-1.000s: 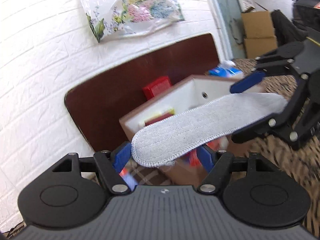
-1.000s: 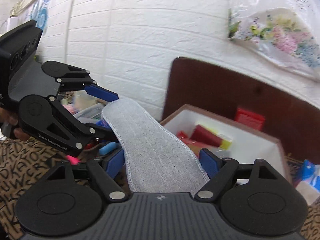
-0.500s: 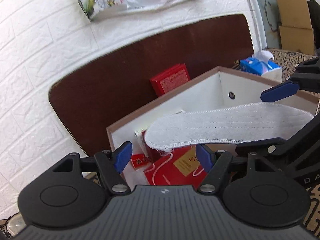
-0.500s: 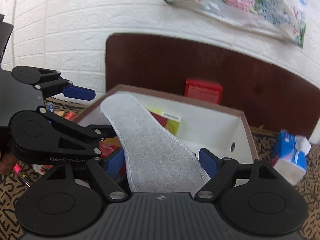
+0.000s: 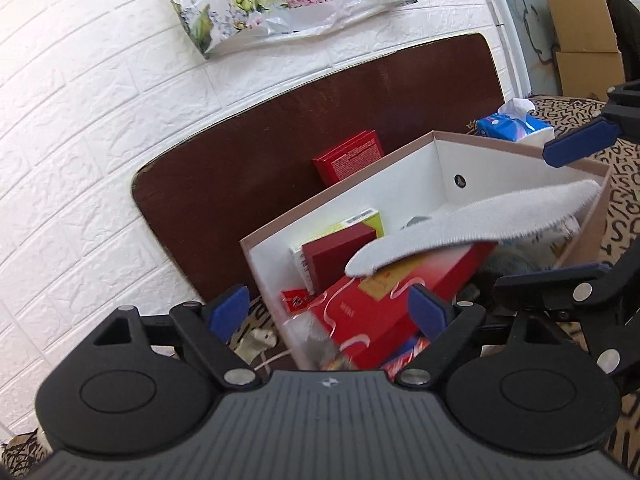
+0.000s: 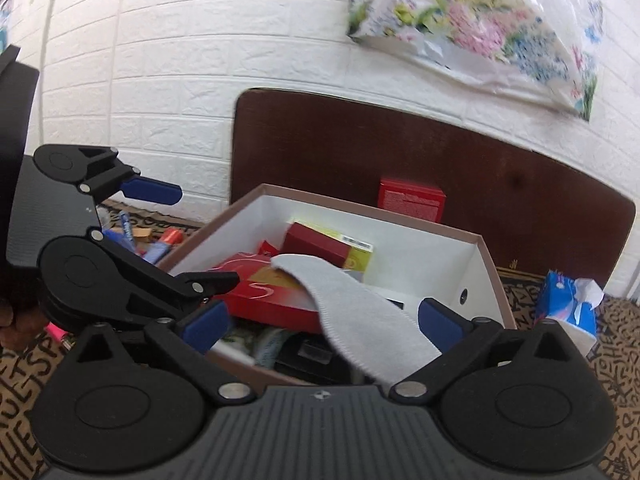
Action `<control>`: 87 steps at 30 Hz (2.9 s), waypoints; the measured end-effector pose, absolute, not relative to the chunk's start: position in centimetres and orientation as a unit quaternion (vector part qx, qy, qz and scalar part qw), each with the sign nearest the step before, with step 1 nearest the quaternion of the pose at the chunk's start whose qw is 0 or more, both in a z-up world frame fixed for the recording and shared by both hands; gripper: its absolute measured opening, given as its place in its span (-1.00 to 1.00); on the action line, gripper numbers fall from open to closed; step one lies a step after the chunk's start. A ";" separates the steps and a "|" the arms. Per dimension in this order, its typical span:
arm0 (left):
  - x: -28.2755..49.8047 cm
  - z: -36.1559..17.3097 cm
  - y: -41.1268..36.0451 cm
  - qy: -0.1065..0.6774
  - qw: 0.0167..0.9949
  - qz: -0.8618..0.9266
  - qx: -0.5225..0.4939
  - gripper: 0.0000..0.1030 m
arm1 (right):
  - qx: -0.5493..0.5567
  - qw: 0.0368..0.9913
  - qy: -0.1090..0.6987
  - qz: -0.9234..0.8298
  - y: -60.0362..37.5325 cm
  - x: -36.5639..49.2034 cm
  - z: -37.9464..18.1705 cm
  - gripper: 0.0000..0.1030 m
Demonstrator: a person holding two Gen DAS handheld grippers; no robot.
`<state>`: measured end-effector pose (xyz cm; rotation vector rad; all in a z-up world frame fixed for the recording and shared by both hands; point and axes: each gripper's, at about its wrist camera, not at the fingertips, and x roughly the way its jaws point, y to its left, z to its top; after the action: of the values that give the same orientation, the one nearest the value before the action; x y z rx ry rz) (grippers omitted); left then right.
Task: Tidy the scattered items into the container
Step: 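Carry the insole into the cardboard box and open the right gripper, then move the right gripper to the pink-capped black marker on the table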
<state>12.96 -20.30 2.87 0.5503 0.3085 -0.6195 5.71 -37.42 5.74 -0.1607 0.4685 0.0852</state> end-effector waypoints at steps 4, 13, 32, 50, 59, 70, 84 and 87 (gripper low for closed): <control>11.7 2.3 -17.6 0.151 0.912 -0.271 0.267 0.78 | -0.084 0.969 0.228 0.055 -34.5 4.2 5.5 1.00; 8.8 -1.6 -8.2 0.202 0.939 -0.169 0.223 0.82 | -0.081 0.957 0.242 0.139 -25.6 1.9 1.6 1.00; 9.9 -5.6 -3.1 0.234 0.925 -0.173 0.244 0.94 | -0.127 0.910 0.271 0.288 -20.0 5.4 -4.8 1.00; 7.2 -5.3 3.5 0.239 0.932 -0.176 0.207 0.99 | -0.185 0.781 0.298 0.517 -14.2 5.1 -5.4 1.00; 6.7 -4.7 5.8 0.240 0.938 -0.155 0.197 0.99 | -0.223 0.738 0.273 0.575 -11.4 4.3 -4.9 1.00; 6.9 -4.6 6.2 0.222 0.932 -0.185 0.218 1.00 | -0.209 0.851 0.276 0.395 -14.9 4.4 -4.1 1.00; 6.3 -5.2 4.2 0.204 0.910 -0.253 0.257 1.00 | -0.176 0.881 0.273 0.344 -16.0 4.9 -4.9 1.00; 6.5 -5.1 3.0 0.196 0.898 -0.287 0.270 1.00 | -0.155 0.891 0.267 0.333 -17.9 5.8 -4.5 1.00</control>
<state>6.48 3.00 -5.12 0.5585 0.4059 -0.5935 5.76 -17.95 -4.52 -0.3227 0.5542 0.6920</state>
